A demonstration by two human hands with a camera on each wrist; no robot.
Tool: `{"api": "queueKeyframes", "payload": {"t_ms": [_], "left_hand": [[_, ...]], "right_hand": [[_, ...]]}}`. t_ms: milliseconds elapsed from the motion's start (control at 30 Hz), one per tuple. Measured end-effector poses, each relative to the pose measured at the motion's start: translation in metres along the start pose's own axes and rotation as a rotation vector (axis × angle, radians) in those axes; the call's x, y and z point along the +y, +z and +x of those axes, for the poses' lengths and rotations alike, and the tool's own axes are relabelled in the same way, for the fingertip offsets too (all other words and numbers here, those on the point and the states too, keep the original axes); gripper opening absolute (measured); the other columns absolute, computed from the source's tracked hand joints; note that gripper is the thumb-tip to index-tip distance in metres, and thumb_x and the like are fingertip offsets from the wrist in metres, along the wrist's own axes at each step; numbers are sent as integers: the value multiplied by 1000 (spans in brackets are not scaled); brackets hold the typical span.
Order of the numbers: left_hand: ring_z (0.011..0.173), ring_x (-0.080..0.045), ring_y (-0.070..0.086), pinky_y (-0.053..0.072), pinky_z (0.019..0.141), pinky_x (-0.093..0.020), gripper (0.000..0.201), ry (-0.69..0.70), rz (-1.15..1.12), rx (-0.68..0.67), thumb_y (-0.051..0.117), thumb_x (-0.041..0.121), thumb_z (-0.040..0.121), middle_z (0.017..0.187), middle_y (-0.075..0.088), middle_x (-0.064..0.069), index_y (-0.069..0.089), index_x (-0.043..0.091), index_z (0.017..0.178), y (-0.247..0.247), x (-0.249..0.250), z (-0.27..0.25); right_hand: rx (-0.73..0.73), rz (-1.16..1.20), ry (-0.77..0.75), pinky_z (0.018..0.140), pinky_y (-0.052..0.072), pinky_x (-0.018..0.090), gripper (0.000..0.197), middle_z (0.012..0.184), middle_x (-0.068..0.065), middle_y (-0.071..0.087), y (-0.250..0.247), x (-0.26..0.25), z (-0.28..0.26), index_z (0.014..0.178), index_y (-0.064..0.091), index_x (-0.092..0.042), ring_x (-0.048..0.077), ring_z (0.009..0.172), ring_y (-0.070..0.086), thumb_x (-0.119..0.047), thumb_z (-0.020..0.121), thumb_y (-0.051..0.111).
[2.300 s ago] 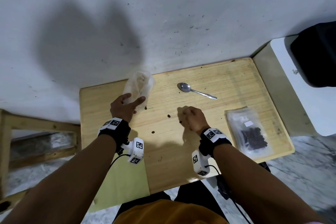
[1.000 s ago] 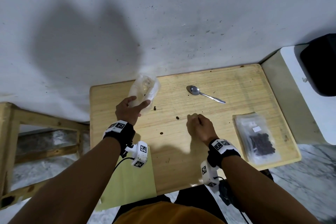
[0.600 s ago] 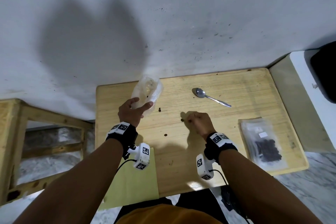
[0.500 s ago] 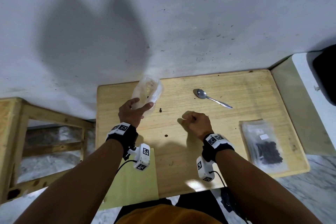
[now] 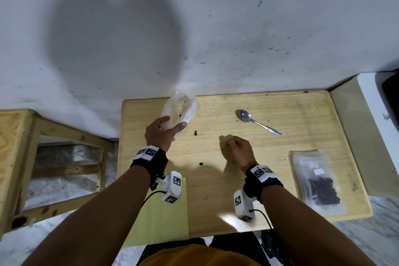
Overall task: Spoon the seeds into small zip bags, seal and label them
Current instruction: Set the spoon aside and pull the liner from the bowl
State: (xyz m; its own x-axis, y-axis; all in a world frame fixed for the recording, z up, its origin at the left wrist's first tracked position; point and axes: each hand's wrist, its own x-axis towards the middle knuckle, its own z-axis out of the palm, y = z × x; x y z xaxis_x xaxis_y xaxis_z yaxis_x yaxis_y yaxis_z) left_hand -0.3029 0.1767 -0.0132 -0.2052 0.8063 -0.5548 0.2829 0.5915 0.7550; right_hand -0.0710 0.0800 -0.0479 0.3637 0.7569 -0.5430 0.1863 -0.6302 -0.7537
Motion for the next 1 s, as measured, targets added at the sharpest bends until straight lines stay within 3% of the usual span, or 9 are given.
{"api": "queueKeyframes", "payload": {"t_ms": [100,233,333,433,500,567,733,867,1000], "left_hand": [[57,-15,70,57,68,-26,70,9,2,5,92,51,52,125,64,-1,69,27,114,-3,-1,-2],[60,-17,71,59,79,-33,72,10,-2,-1,92,53,51,120,64,1,69,27,115,-7,-6,-6],[57,-16,69,59,77,-32,70,10,-8,7,92,51,52,118,64,1,69,27,114,-9,-9,-11],[57,-16,69,59,76,-31,69,7,-12,14,92,51,53,118,65,1,69,26,114,-11,-14,-17],[55,-17,68,58,72,-29,69,4,-14,24,92,50,53,119,65,1,69,26,113,-13,-18,-20],[54,-17,68,57,66,-27,69,0,-25,33,93,49,52,121,65,0,70,25,113,-15,-22,-23],[55,-15,67,50,56,-19,68,-10,-17,46,93,48,54,121,66,-2,70,26,113,-21,-28,-28],[65,-20,68,46,45,-11,67,-12,-27,50,93,44,55,121,66,-4,70,23,114,-24,-29,-28],[65,-20,68,46,45,-10,69,-4,-40,44,93,45,55,121,66,-5,70,22,115,-25,-29,-27]], "right_hand": [[-102,337,185,43,25,23,30,56,2,46,-4,-12,-11,65,53,-12,18,47,38,-13,92,41],[-246,378,230,42,19,21,30,53,1,42,2,-18,-20,61,51,-11,12,41,30,-8,85,33],[-218,101,67,51,31,23,36,47,-10,53,12,-19,-20,55,57,-13,7,44,46,-1,88,48],[-251,-177,-125,65,44,16,34,64,-16,63,26,-10,-21,54,64,-26,-3,62,57,-12,83,72],[-287,-226,-202,68,43,9,27,74,-16,66,33,-1,-23,58,65,-28,-6,66,59,-23,76,84],[-304,-258,-239,73,45,12,21,90,-11,70,40,6,-25,70,70,-25,-2,70,59,-27,69,91],[-264,-341,-249,85,53,30,23,94,-4,68,52,13,-26,83,74,-16,13,71,59,-13,66,90],[-238,-378,-349,93,50,33,9,96,-4,70,54,17,-24,84,74,-9,19,94,65,-9,78,81],[-243,-364,-415,79,52,31,21,79,-7,70,53,10,-27,68,64,-17,15,83,67,-16,89,67]]}}
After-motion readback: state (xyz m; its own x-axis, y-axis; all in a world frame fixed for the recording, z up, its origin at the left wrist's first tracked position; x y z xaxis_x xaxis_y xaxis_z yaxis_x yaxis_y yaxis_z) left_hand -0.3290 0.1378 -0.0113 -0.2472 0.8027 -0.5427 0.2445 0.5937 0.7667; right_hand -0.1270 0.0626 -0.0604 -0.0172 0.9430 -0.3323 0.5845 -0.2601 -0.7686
